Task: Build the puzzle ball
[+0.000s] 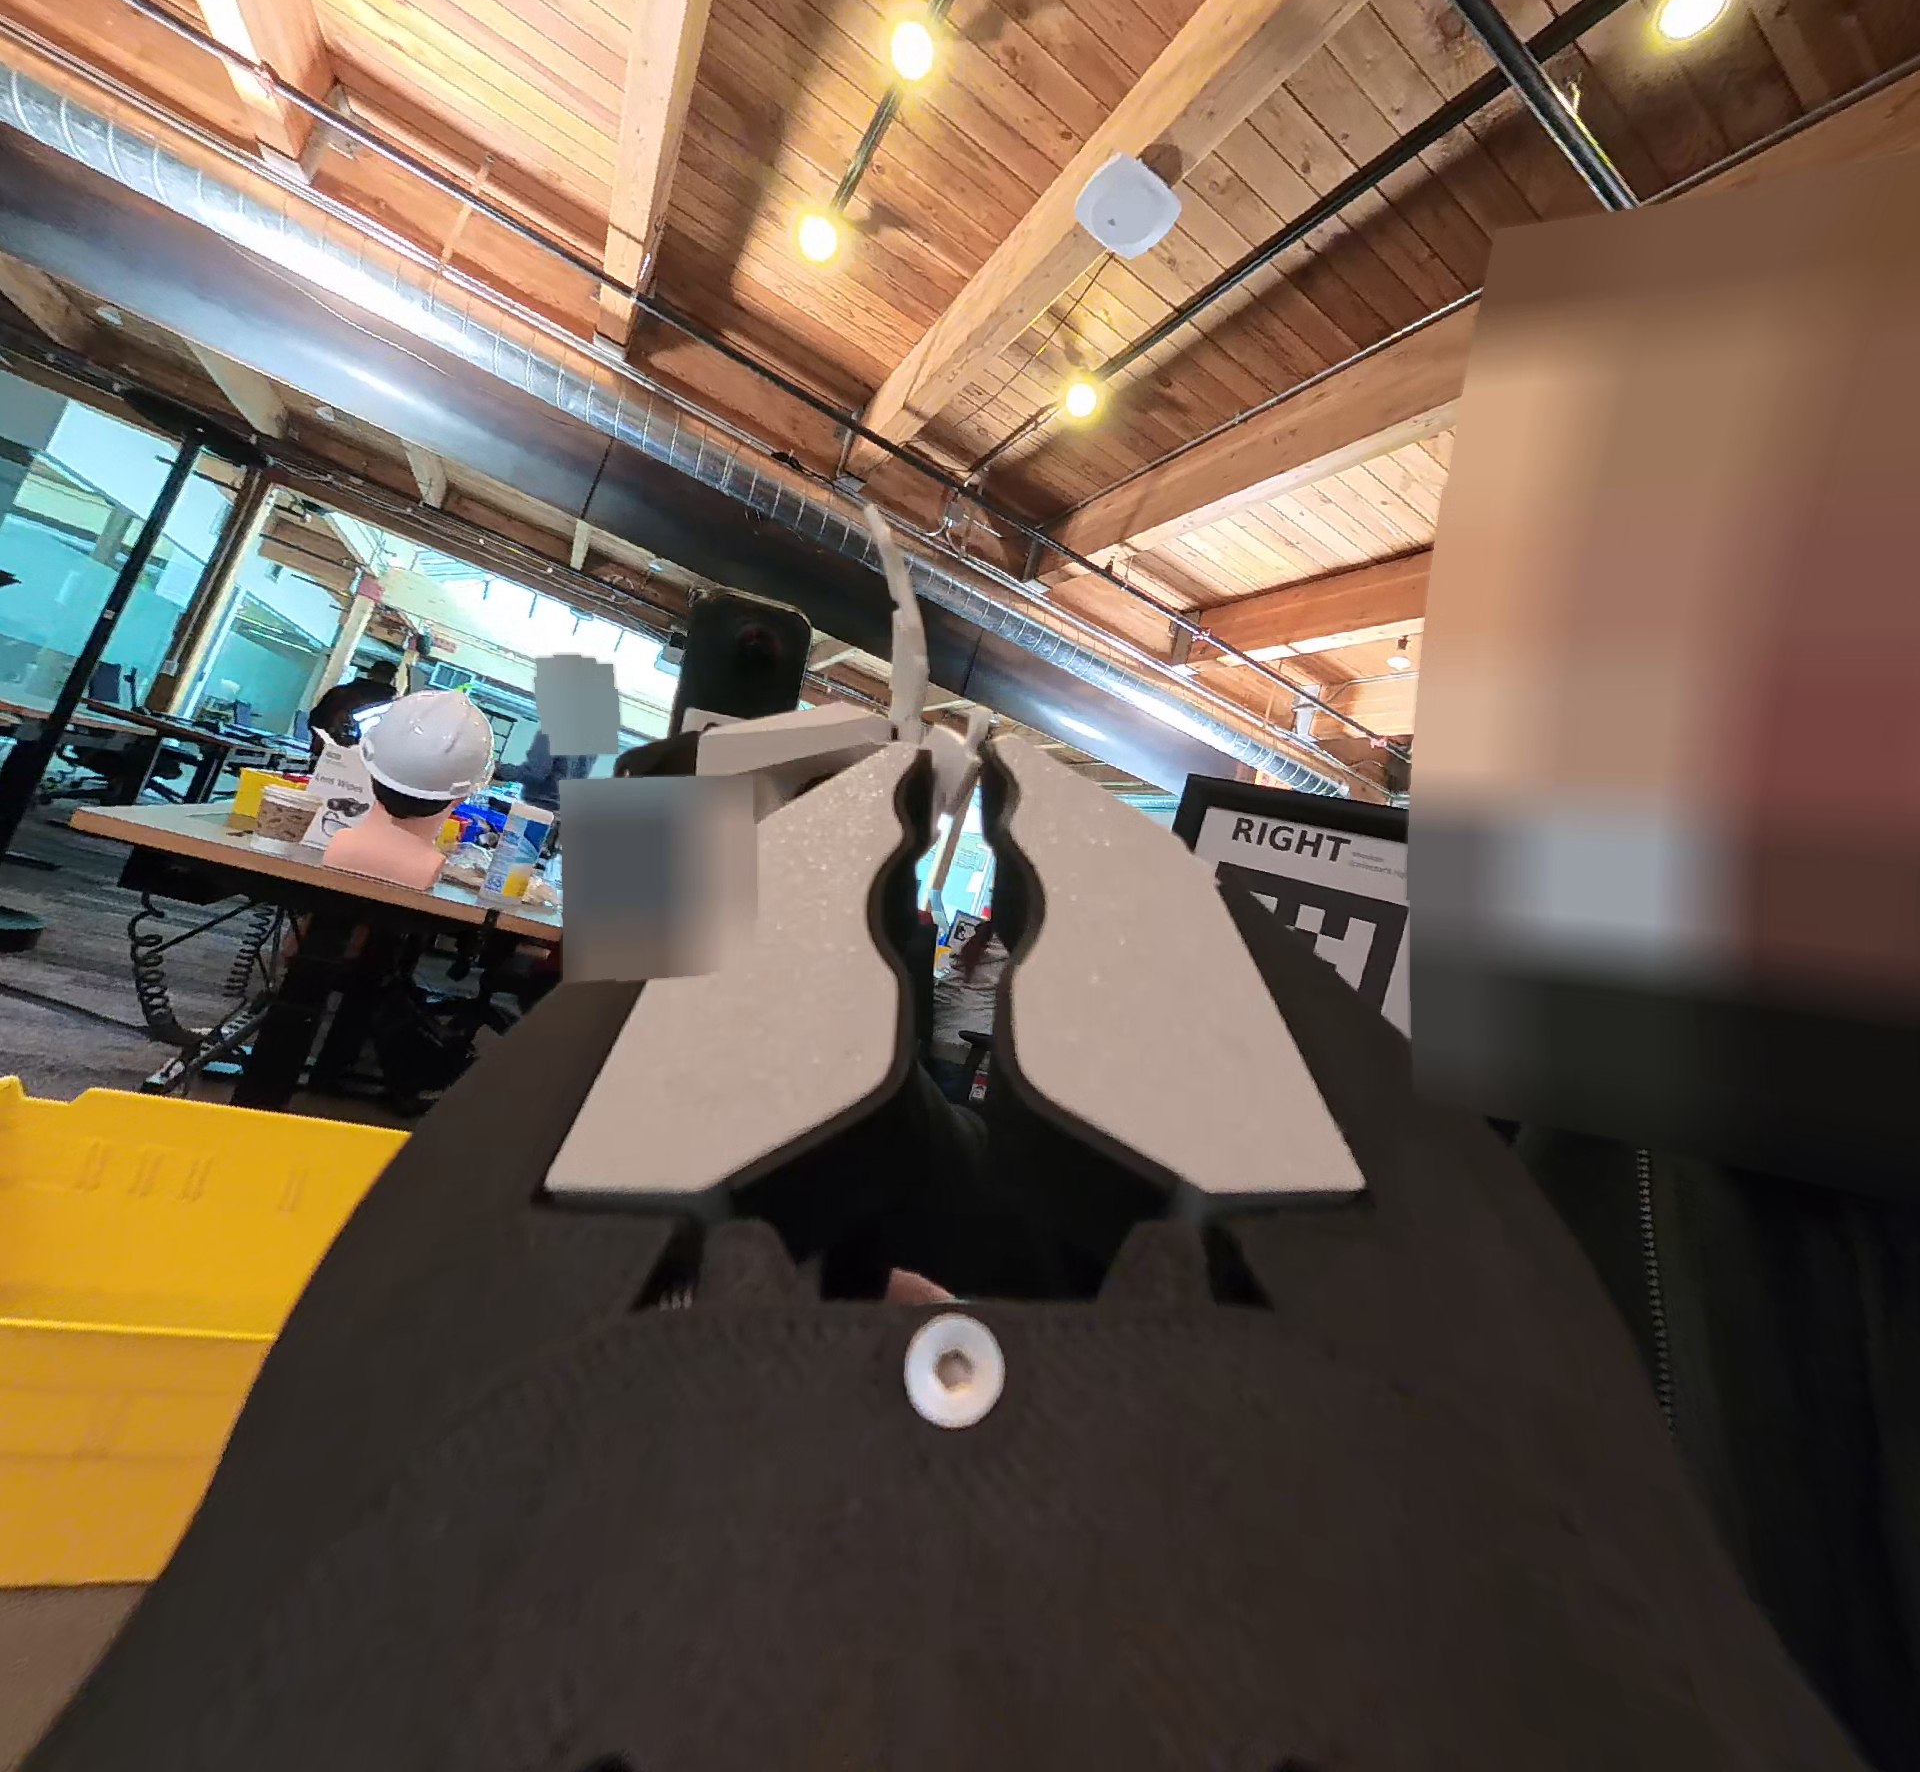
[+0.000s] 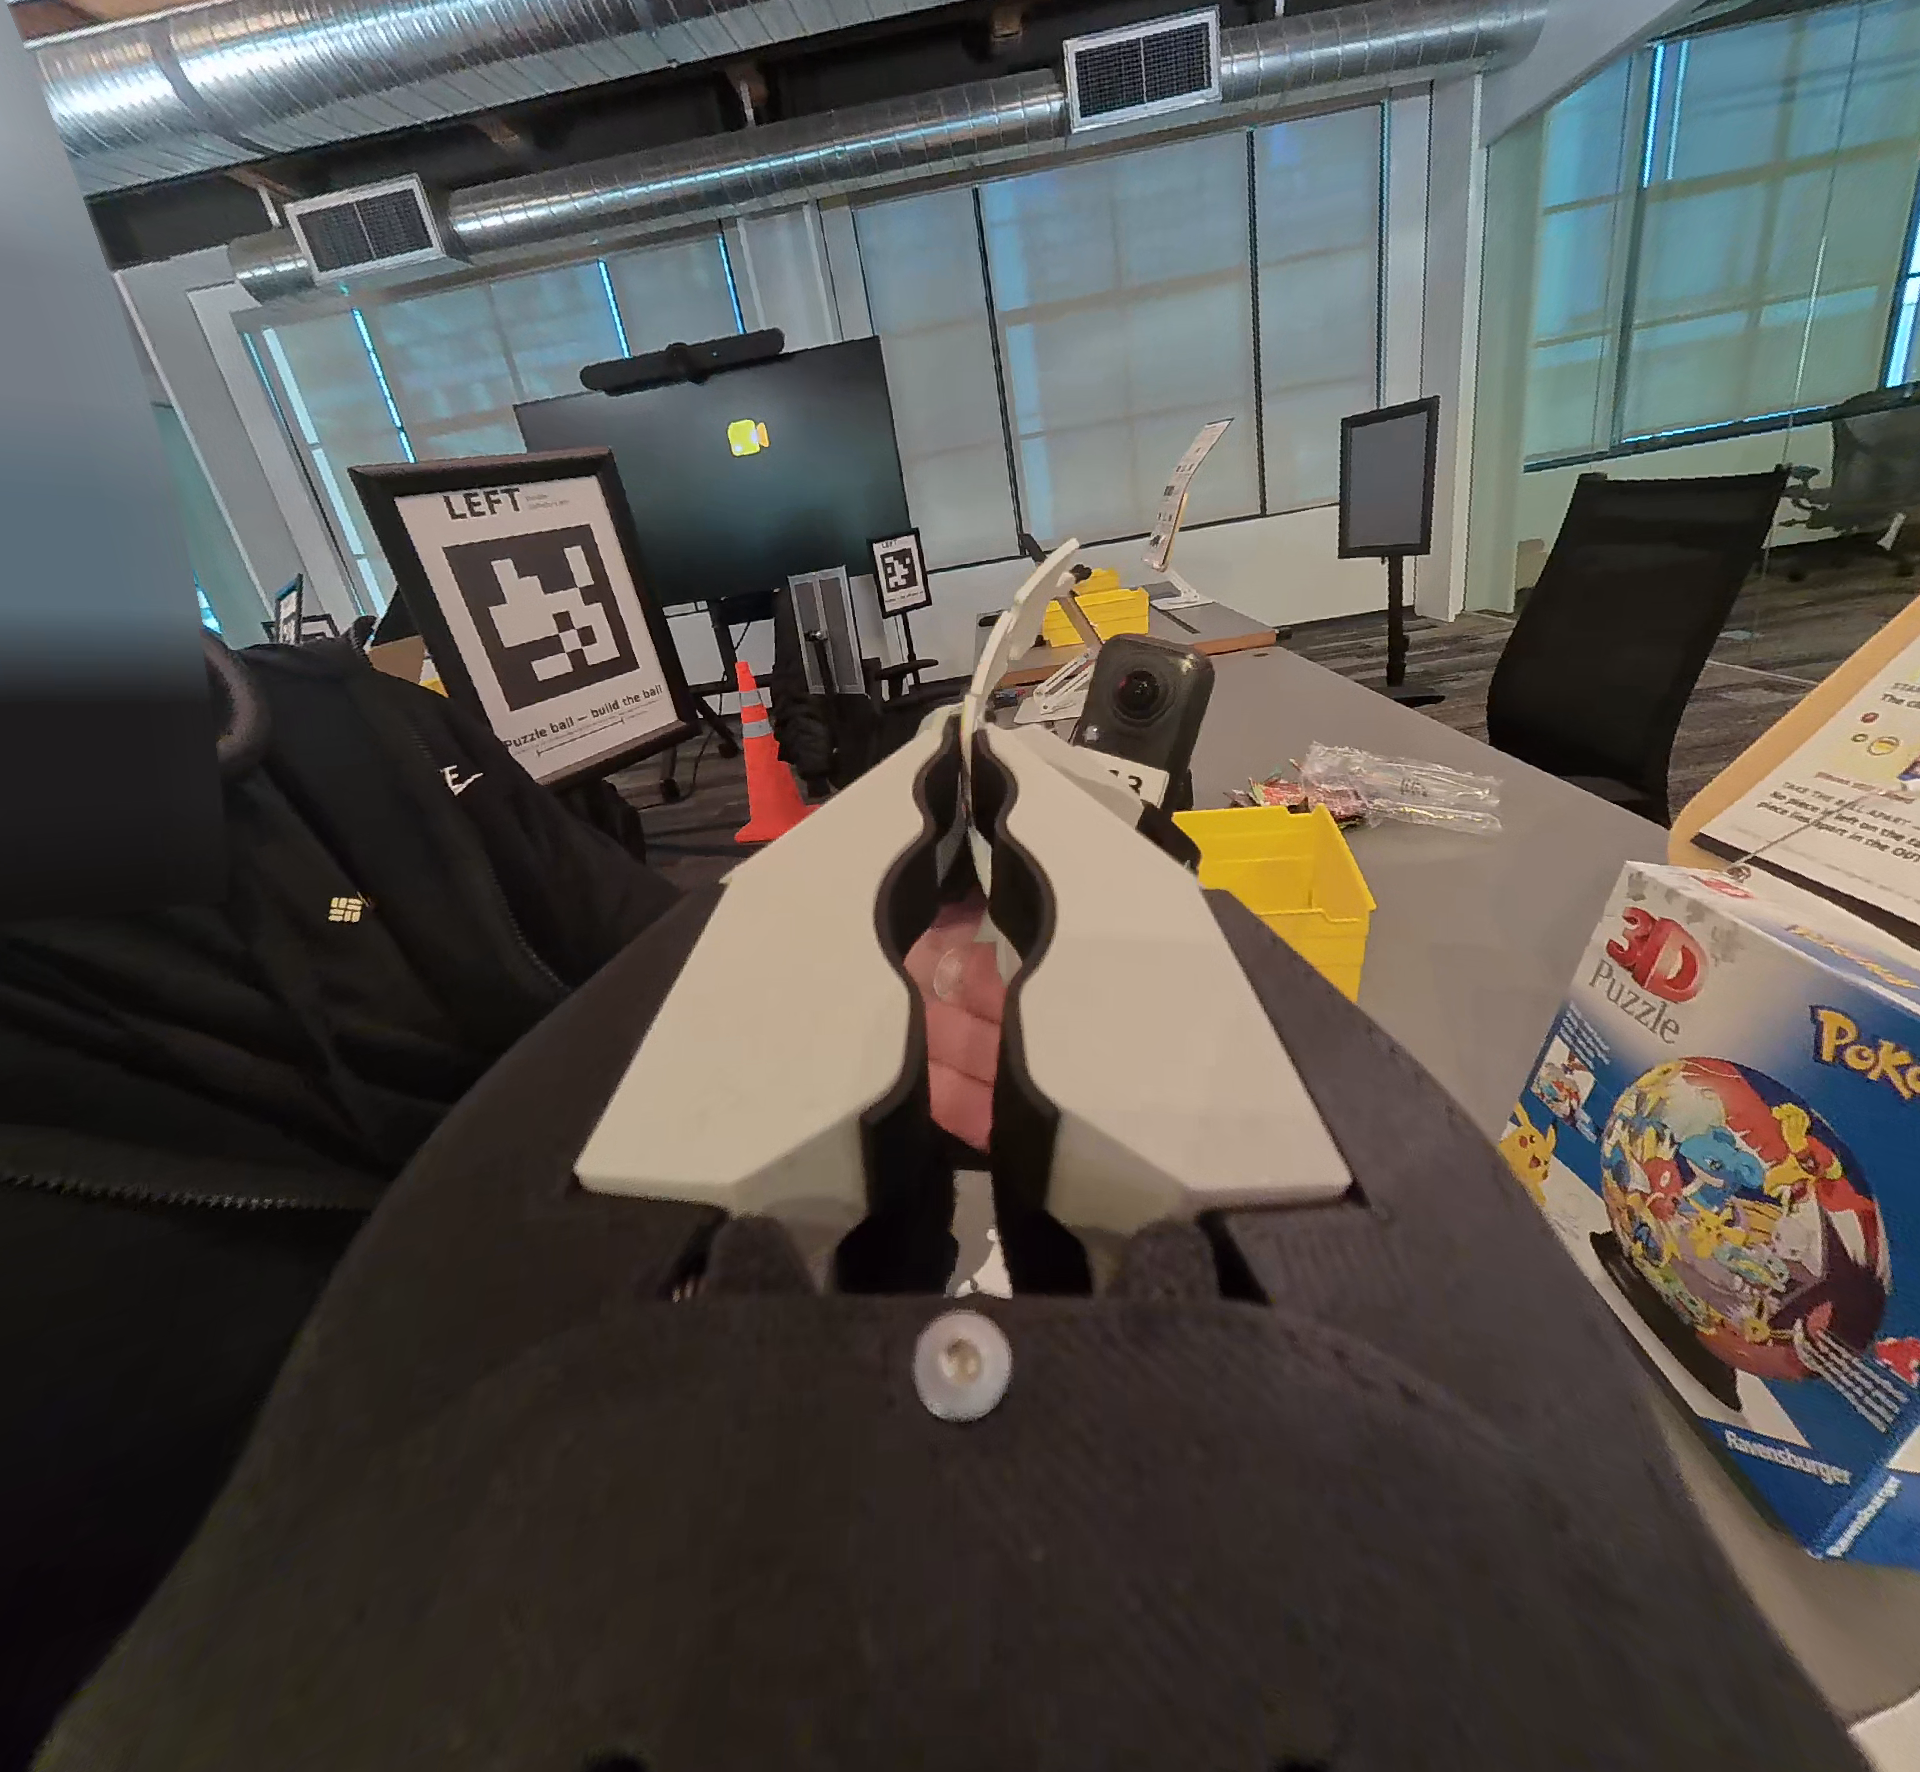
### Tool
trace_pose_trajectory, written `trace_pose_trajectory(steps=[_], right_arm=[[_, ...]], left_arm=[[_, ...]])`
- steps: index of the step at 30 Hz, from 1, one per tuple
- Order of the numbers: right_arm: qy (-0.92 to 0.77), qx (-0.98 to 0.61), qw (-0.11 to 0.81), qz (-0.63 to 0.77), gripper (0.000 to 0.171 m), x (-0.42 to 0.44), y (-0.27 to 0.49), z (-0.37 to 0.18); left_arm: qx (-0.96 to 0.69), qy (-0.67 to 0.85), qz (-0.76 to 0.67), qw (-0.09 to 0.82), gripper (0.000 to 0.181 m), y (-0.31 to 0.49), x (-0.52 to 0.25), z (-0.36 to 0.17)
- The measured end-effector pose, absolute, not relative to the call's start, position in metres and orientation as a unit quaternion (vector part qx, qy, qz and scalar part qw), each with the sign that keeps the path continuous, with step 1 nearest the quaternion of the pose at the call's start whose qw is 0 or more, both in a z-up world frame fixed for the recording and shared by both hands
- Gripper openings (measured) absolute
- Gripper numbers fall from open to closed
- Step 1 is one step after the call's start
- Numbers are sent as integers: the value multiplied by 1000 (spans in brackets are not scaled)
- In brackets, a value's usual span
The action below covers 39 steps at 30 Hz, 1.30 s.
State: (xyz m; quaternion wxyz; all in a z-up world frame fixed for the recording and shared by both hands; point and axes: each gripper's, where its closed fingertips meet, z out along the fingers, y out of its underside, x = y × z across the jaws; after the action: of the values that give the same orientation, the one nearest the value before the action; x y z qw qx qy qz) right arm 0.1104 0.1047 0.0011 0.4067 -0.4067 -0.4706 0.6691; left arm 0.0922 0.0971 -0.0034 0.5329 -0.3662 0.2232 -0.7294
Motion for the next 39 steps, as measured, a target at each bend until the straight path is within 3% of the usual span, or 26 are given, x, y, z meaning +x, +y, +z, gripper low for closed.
trace_pose_trajectory(steps=[9, 39], right_arm=[[-481, -418, 387, 666, 0, 101, 104, -10], [-478, -427, 346, 685, 1, 105, 110, -21]], left_arm=[[-418, 239, -747, 459, 3, 107, 95, -15], [-504, 322, -689, 409, 2, 107, 92, -25]])
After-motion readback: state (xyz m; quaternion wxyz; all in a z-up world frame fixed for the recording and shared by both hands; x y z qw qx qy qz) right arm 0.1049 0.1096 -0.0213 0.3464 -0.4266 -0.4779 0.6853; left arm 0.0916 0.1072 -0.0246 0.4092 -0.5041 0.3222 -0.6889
